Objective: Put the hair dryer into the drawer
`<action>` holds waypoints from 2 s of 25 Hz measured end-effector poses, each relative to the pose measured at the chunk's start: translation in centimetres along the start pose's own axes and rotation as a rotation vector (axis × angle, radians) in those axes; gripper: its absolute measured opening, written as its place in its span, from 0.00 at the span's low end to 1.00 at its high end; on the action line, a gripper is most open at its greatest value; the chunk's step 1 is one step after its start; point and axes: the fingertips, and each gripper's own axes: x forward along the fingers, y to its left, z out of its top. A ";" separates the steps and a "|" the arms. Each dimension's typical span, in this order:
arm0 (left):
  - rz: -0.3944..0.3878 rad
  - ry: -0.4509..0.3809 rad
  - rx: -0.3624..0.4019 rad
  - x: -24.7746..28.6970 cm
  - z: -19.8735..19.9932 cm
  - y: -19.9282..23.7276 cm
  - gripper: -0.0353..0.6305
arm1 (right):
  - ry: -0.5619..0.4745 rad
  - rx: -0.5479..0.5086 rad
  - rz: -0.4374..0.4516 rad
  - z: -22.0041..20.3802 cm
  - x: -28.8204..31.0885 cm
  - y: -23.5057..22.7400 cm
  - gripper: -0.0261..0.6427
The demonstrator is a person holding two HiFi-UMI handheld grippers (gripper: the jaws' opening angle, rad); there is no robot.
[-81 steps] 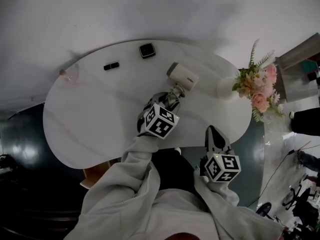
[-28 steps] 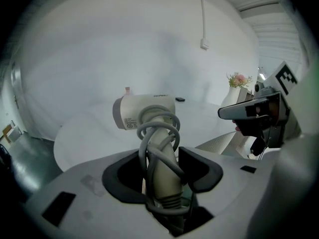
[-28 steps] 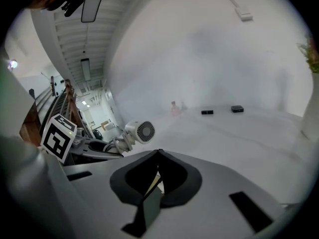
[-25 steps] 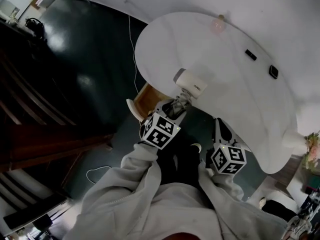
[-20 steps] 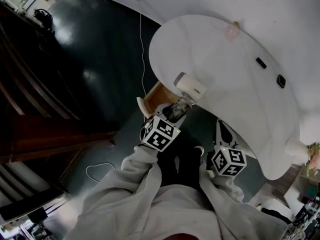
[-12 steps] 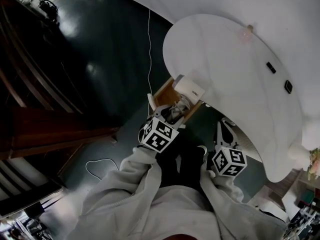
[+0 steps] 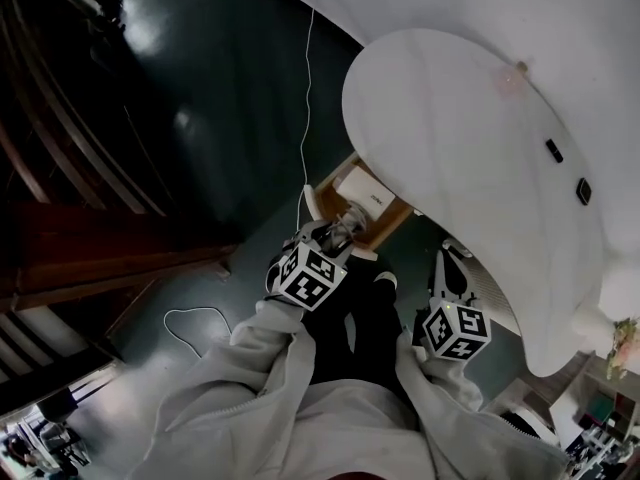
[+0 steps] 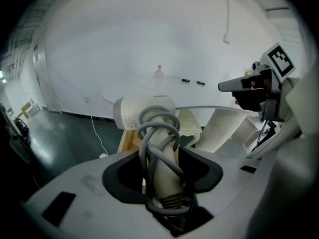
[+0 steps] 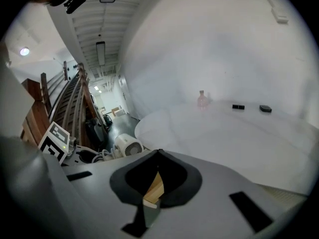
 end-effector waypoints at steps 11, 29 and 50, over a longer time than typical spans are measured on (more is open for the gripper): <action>-0.008 0.138 -0.027 1.9 -2.6 0.4 0.36 | 0.031 -0.035 0.073 0.7 2.7 0.1 0.11; -0.110 0.352 0.009 5.5 -3.3 0.8 0.36 | 0.034 -0.027 0.145 1.9 4.2 0.1 0.11; -0.066 0.245 0.007 11.3 1.9 2.4 0.36 | 0.068 0.065 0.078 0.6 2.4 -4.2 0.11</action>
